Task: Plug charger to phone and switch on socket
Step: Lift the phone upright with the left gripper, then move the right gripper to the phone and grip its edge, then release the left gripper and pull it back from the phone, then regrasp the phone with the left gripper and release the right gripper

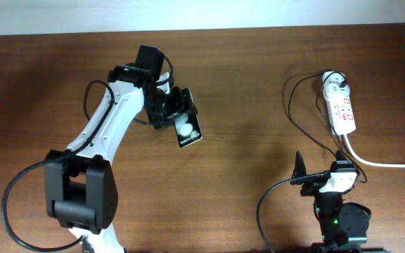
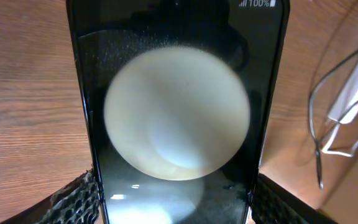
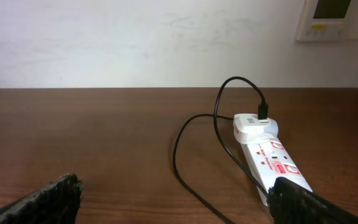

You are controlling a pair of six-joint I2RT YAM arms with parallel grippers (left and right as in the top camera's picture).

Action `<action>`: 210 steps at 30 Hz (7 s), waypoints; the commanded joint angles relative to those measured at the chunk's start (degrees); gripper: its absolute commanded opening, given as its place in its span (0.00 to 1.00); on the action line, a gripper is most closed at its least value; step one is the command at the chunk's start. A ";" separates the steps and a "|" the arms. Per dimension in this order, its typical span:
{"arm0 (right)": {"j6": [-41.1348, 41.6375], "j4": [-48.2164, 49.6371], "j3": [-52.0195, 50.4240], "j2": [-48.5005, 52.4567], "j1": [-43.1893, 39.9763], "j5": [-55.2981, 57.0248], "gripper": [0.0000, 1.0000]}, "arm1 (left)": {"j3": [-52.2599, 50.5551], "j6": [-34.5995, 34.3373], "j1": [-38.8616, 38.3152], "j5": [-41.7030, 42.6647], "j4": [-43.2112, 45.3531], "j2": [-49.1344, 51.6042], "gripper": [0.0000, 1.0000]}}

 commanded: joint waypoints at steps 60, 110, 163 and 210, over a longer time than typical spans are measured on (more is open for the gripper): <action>31.12 29.97 43.23 80.94 43.82 8.70 0.82 | 1.33 -15.72 5.53 31.87 12.37 -2.08 0.64; 35.87 29.70 46.12 85.96 43.71 13.94 0.04 | 1.33 -15.69 5.53 31.89 12.37 -2.08 0.76; 67.49 10.64 45.68 71.67 29.07 -18.69 0.04 | -56.00 -24.94 18.38 28.22 61.00 -43.32 0.99; 92.48 15.96 45.68 74.60 38.71 -19.10 0.04 | -56.00 -63.58 1.70 6.36 79.71 -39.21 0.30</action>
